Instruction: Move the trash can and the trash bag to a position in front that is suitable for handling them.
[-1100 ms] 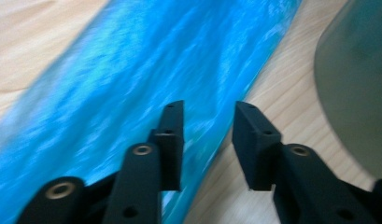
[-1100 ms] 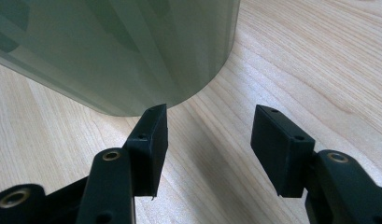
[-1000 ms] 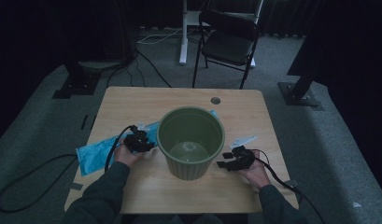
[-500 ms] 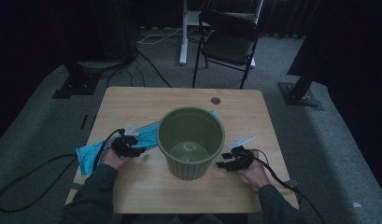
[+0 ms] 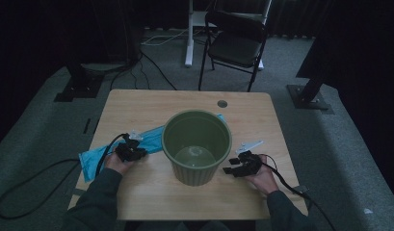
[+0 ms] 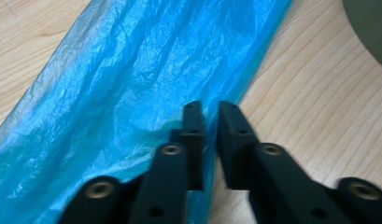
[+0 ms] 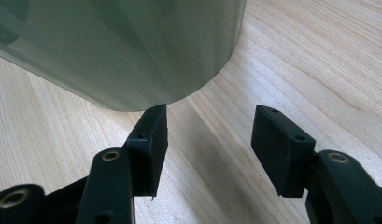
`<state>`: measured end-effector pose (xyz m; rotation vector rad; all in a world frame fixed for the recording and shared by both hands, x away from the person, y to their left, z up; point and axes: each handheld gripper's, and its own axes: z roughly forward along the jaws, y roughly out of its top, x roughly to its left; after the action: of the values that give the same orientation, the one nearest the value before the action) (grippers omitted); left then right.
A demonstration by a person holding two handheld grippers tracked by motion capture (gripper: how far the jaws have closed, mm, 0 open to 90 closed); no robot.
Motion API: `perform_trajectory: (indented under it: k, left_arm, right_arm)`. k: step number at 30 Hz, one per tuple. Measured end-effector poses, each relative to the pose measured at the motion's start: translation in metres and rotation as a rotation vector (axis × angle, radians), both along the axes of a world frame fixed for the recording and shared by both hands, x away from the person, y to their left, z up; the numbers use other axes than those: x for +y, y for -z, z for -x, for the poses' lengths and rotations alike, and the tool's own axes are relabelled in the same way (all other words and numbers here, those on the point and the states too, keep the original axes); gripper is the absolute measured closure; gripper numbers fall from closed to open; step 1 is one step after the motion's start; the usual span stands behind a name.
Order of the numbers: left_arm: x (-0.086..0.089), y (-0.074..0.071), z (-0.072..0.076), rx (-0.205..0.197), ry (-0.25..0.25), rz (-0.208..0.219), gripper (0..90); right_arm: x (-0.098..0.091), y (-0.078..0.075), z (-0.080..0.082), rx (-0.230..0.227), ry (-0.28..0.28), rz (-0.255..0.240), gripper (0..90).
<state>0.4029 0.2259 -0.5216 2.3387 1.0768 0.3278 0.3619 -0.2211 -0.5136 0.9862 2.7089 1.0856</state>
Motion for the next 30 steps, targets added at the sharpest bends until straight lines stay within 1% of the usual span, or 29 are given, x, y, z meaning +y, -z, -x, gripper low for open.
perform_trajectory:
  k: [2,3,4,6,9,10,11,12,15,17,18,19,20,22,23,24,25,26,29,30]
  left_arm:
    - [-0.004,0.000,0.000,0.009,-0.006,0.007,88.5]
    - [-0.006,0.000,-0.001,0.017,-0.005,0.017,88.7]
    - [-0.006,0.000,-0.001,0.017,-0.005,0.017,88.7]
    - [-0.015,0.000,0.000,0.026,0.002,0.021,88.6]
    - [-0.026,-0.001,0.002,0.032,0.023,0.023,88.0]
    - [-0.026,-0.001,0.002,0.032,0.023,0.023,87.7]
    - [-0.035,-0.001,0.004,0.035,0.041,0.024,87.4]
    - [-0.039,-0.001,0.004,0.035,0.048,0.025,87.0]
    - [-0.047,-0.002,0.006,0.035,0.064,0.041,86.3]
    - [-0.049,-0.003,0.006,0.038,0.066,0.067,86.1]
    - [-0.049,-0.003,0.006,0.038,0.066,0.067,85.4]
    - [-0.051,-0.005,0.006,0.036,0.065,0.104,83.1]
    - [-0.051,-0.006,0.006,0.028,0.066,0.117,79.6]
    - [-0.052,-0.008,0.007,0.020,0.064,0.125,72.7]
    - [-0.050,-0.011,0.008,-0.001,0.070,0.134,72.7]
    - [-0.049,-0.012,0.008,-0.011,0.058,0.144,67.4]
    - [-0.046,-0.013,0.008,-0.015,0.050,0.156,65.6]
    - [-0.043,-0.014,0.008,-0.022,0.041,0.171,64.3]
    - [-0.035,-0.016,0.008,-0.039,0.007,0.195,61.5]
    - [-0.030,-0.017,0.007,-0.050,-0.012,0.194,60.6]
  right_arm:
    - [0.000,0.000,0.000,-0.002,-0.003,0.000,45.1]
    - [0.000,0.000,0.000,-0.002,-0.003,0.000,45.2]
    - [0.000,0.000,0.000,-0.002,-0.003,0.000,45.2]
    - [0.000,0.000,0.000,-0.002,-0.003,0.001,45.2]
    - [0.000,0.000,0.000,-0.002,-0.004,0.002,45.3]
    - [0.001,0.000,0.000,-0.002,-0.006,0.003,45.4]
    - [0.001,0.000,0.000,-0.001,-0.007,0.003,45.5]
    - [0.001,0.000,0.000,-0.001,-0.007,0.005,45.5]
    - [0.000,0.001,0.000,-0.002,-0.005,0.008,45.6]
    - [0.000,0.001,-0.001,-0.002,0.000,0.010,45.6]
    - [0.000,0.001,-0.001,-0.002,0.000,0.010,45.6]
    - [-0.001,0.001,-0.001,0.000,0.007,0.013,45.7]
    - [-0.002,0.002,-0.001,-0.001,0.008,0.013,45.7]
    - [-0.002,0.002,-0.001,0.001,0.014,0.012,45.7]
    - [-0.003,0.002,-0.001,0.001,0.018,0.011,45.7]
    - [-0.004,0.002,-0.001,0.001,0.020,0.011,45.7]
    - [-0.004,0.002,-0.001,0.000,0.021,0.012,45.6]
    - [-0.004,0.002,-0.001,-0.001,0.021,0.014,45.6]
    - [-0.004,0.002,-0.001,-0.001,0.022,0.017,45.6]
    - [-0.004,0.002,-0.001,-0.001,0.021,0.019,45.6]
